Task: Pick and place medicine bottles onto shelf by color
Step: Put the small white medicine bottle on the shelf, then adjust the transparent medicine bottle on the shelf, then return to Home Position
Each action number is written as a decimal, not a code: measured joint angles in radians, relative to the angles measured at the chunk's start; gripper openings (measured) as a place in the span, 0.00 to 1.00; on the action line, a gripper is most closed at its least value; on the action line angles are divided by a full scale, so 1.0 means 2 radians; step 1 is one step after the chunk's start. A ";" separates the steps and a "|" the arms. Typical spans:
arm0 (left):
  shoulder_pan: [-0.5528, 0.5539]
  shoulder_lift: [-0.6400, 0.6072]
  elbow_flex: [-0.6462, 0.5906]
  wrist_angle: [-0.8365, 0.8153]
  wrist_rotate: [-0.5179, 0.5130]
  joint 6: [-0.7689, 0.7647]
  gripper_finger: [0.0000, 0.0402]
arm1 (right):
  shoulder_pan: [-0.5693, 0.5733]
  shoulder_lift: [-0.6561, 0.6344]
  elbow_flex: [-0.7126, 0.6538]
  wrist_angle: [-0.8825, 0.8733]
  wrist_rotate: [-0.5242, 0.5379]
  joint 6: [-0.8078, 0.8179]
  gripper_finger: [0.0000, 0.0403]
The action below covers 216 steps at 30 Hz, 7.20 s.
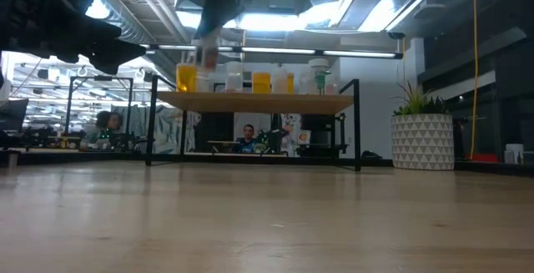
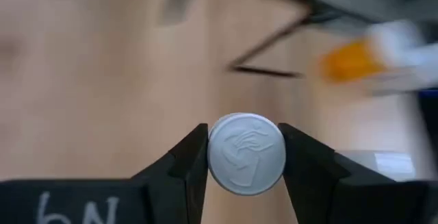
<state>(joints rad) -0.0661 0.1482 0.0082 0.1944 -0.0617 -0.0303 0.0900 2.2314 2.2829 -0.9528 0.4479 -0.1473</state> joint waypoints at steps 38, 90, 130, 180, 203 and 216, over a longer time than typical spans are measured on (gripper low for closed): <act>0.000 0.001 0.000 0.000 0.000 0.000 0.69 | -0.255 -0.048 0.032 0.049 -0.197 -0.034 0.38; 0.000 0.001 0.000 0.000 0.000 0.000 0.69 | -0.214 -0.093 -0.122 0.008 -0.207 0.033 0.58; 0.000 0.001 0.000 0.000 0.000 0.000 0.69 | -0.100 -0.086 -0.239 0.199 -0.143 0.059 0.67; 0.000 0.000 0.000 0.000 0.000 0.000 0.69 | -0.039 -0.198 -0.329 0.001 -0.199 0.041 0.67; 0.000 0.000 0.000 0.000 0.000 0.000 0.69 | -0.028 -0.726 -0.983 0.488 -0.208 0.123 0.67; 0.000 0.000 0.000 0.000 0.000 0.000 0.69 | -0.034 -1.007 -1.088 0.478 -0.208 0.123 0.67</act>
<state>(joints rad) -0.0662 0.1490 0.0082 0.1944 -0.0619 -0.0307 0.0227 0.2180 0.1062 0.0027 0.0319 0.0982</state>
